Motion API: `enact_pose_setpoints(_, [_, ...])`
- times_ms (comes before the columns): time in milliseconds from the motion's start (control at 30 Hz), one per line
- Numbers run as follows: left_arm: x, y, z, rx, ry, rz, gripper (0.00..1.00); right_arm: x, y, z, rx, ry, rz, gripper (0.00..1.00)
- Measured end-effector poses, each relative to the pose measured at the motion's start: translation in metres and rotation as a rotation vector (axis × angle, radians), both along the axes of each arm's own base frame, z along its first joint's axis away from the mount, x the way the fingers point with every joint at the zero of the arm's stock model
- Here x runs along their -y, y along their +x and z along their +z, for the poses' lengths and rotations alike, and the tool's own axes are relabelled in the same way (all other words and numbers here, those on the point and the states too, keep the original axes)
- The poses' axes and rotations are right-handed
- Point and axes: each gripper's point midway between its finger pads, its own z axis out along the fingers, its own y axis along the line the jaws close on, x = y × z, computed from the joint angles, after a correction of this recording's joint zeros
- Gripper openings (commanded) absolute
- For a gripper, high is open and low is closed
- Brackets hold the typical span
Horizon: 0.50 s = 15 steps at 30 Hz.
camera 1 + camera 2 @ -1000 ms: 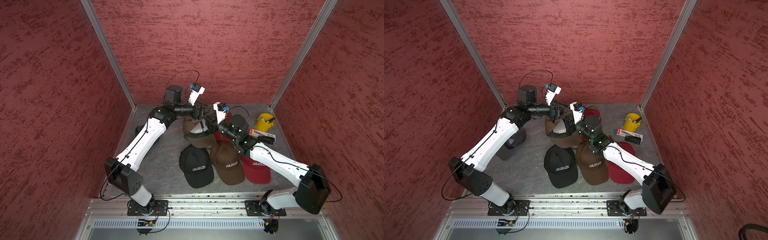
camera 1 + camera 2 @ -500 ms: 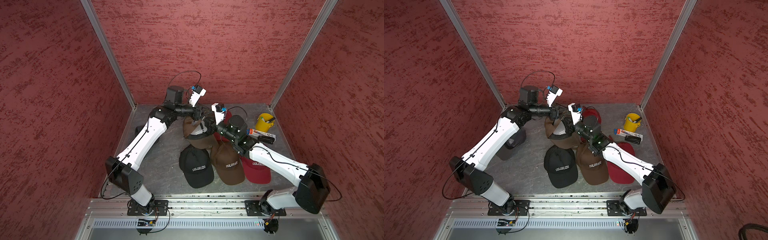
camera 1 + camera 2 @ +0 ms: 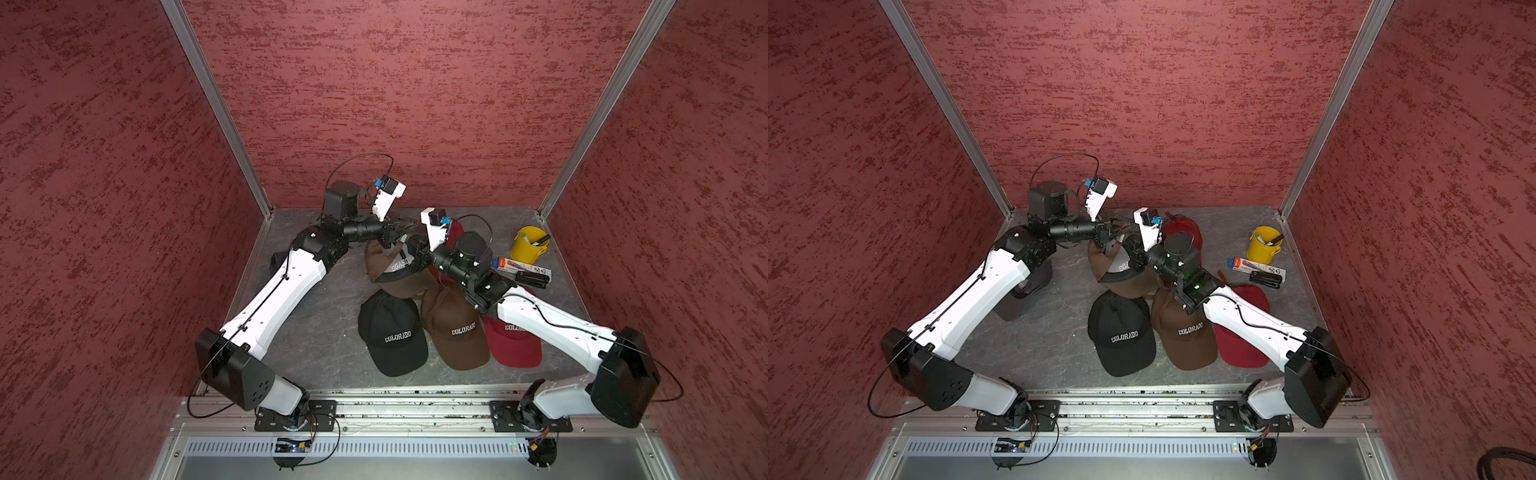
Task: Open the adjustable buckle of the baseball cap
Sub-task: Open the adjustable buckle on the baseball cap.
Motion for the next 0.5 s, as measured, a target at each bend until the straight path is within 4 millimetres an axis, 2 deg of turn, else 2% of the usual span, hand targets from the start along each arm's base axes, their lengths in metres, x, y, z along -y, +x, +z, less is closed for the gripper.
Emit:
enact_pose_setpoints(333, [-0.006, -0.009, 0.008, 0.060, -0.043, 0.008, 0.00, 0.002, 0.002, 0.002, -0.016, 0.021, -0.017, 0.00])
enact_pose_setpoints(500, [-0.011, -0.019, 0.019, 0.107, -0.074, 0.009, 0.00, 0.006, 0.006, 0.004, -0.026, 0.040, -0.036, 0.00])
